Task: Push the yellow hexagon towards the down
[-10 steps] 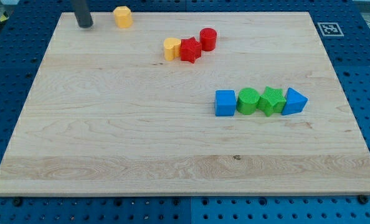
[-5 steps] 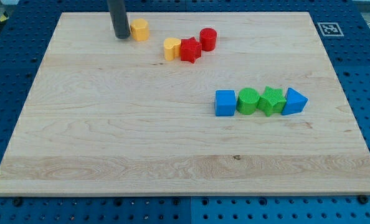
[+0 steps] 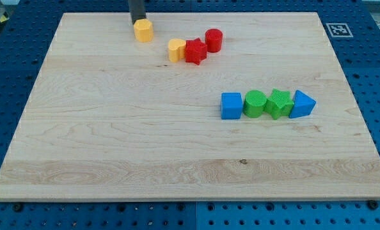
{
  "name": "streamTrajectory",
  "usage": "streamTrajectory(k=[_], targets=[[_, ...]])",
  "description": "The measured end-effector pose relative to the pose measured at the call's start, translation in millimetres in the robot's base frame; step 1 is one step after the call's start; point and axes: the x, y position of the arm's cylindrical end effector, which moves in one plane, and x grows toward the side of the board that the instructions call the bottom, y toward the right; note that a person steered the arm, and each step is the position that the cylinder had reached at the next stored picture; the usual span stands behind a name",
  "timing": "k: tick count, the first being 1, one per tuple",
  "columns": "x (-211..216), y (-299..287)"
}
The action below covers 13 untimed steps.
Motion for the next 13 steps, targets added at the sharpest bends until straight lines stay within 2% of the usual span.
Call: streamTrajectory(k=[1,3,6,10,13], targets=[[23.8,0.0],[10.5,0.0],[50.0,0.0],[57.7,-8.0],[75.3,23.8]])
